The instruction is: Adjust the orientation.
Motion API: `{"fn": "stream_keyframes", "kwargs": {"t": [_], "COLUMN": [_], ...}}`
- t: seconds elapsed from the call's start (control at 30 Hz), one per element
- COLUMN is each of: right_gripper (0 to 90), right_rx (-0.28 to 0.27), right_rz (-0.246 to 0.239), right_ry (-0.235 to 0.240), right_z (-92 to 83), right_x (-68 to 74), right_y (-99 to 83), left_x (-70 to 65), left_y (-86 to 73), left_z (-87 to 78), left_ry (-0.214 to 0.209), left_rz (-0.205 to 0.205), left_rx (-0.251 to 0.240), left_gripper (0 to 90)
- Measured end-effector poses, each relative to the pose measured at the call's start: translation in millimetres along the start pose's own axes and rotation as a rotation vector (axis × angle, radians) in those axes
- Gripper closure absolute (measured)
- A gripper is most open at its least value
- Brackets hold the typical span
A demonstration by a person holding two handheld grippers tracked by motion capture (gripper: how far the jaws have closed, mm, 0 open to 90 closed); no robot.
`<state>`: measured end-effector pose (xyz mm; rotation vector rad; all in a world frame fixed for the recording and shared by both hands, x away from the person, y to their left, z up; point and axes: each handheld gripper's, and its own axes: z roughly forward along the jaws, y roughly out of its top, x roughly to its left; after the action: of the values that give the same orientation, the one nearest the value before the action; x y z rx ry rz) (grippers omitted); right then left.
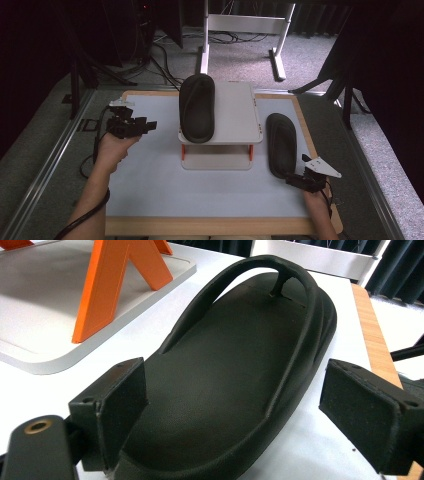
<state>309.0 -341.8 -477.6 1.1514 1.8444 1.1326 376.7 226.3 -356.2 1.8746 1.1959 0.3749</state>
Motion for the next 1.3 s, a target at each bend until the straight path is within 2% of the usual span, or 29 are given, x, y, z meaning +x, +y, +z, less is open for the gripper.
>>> {"fn": "stream_keyframes", "kwargs": {"t": [0.13,0.27,0.4,0.47,0.6,0.67,0.8,0.87,0.93,1.0,1.03,1.1,1.17,1.23,1.27,1.3], "right_gripper": [11.2,11.2,10.6,10.6,10.6,10.6,12.0,14.5,14.5,14.5,14.8,14.8,14.8,16.1,16.6,16.6], "right_rx": [0.000,-0.005,-0.011,-0.018,-0.009,-0.010,-0.007,0.008,0.021,0.020,0.020,0.026,0.030,0.029,0.031,0.031], "right_rz": [-0.002,0.006,-0.007,-0.008,-0.007,-0.005,0.000,0.011,0.025,0.031,0.031,0.025,0.026,0.031,0.034,0.037], "right_ry": [-0.002,-0.006,-0.022,0.001,0.008,0.014,0.029,0.067,0.083,0.084,0.087,0.086,0.088,0.090,0.094,0.092], "right_z": [0.0,-0.6,-0.8,-2.1,-1.1,-1.1,-1.3,0.2,1.2,0.9,0.9,1.1,1.4,1.3,1.2,0.9], "right_x": [0.2,-0.1,1.5,1.2,1.1,1.0,0.2,-1.8,-3.5,-4.1,-4.0,-3.5,-3.4,-3.9,-4.4,-4.5], "right_y": [0.0,0.0,0.1,0.0,0.1,0.0,0.0,0.2,0.4,0.4,0.4,0.5,0.5,0.5,0.5,0.5], "left_x": [0.5,5.1,9.1,10.0,12.3,15.9,21.0,22.9,24.1,24.4,25.5,24.6,24.4,25.1,24.4,24.6], "left_y": [-19.1,-37.5,-53.9,-61.6,-74.7,-83.1,-101.0,-108.0,-113.8,-119.4,-122.2,-128.5,-135.9,-141.4,-145.7,-148.1], "left_z": [1.3,0.1,-0.6,-1.7,-2.6,-1.4,1.4,1.4,1.4,1.2,1.2,1.4,-0.6,-2.5,-3.1,-3.6], "left_ry": [0.020,0.020,0.030,0.035,0.046,0.039,0.061,0.069,0.084,0.126,0.122,0.197,0.255,0.289,0.333,0.343], "left_rz": [0.026,0.016,0.012,0.020,0.015,-0.010,-0.005,-0.005,-0.013,-0.013,-0.012,0.006,0.014,0.021,0.024,0.025], "left_rx": [-0.023,-0.071,-0.096,-0.110,-0.132,-0.141,-0.162,-0.177,-0.193,-0.206,-0.211,-0.241,-0.296,-0.341,-0.371,-0.379], "left_gripper": [49.2,49.3,49.2,49.1,46.1,43.9,31.0,24.6,19.6,15.9,14.5,10.9,7.5,5.7,2.4,1.8]}}
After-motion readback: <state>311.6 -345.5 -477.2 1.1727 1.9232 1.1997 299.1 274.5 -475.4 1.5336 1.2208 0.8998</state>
